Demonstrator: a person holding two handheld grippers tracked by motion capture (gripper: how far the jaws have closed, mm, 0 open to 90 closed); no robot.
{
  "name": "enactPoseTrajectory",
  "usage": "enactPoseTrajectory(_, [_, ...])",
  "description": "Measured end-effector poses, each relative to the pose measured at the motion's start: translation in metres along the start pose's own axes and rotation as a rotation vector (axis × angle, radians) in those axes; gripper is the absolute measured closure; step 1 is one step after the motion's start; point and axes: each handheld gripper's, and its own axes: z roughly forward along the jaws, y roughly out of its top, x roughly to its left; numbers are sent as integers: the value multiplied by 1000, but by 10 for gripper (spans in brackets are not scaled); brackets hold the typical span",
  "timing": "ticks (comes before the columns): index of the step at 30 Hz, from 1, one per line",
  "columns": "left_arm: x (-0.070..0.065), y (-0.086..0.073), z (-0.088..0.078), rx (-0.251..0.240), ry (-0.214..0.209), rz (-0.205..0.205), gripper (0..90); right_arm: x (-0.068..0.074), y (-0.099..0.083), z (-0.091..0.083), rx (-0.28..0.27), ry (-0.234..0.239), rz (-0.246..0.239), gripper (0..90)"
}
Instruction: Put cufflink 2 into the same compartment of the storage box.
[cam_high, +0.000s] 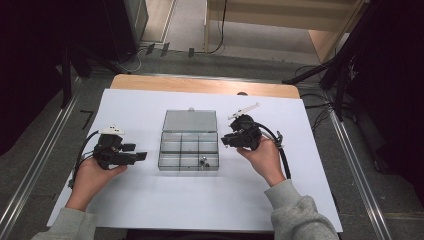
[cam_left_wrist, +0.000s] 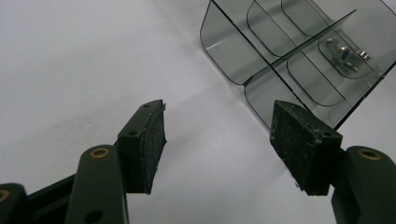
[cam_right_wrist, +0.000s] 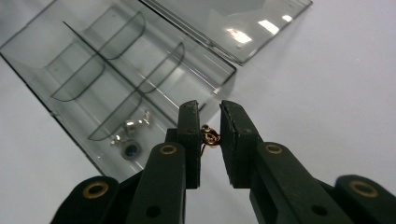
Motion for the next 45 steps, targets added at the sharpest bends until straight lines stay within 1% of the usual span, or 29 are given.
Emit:
enactPoseTrajectory(5, [-1, -1, 0, -3, 0, 10, 367, 11, 5, 1, -2, 19, -31, 804])
enactPoseTrajectory(9, [-2, -2, 0, 4, 1, 13, 366, 18, 7, 3, -2, 36, -39, 804])
enactPoseTrajectory(12, [-2, -3, 0, 1, 3, 8, 366, 22, 8, 5, -2, 48, -43, 804])
enactPoseTrajectory(24, [-1, -4, -2, -3, 8, 3, 366, 36, 14, 16, 2, 77, -68, 804])
enactPoseTrajectory(30, [0, -5, -2, -5, 12, 2, 366, 41, 18, 23, 11, 88, -70, 804])
enactPoseTrajectory(37, [0, -5, -2, -3, 13, 5, 366, 51, 21, 33, 23, 98, -92, 804])
enactPoseTrajectory(38, [0, -5, -2, -3, 13, 6, 366, 52, 22, 33, 20, 96, -99, 804])
enactPoseTrajectory(45, [0, -5, -2, -1, 11, 4, 365, 58, 24, 39, 11, 115, -104, 804])
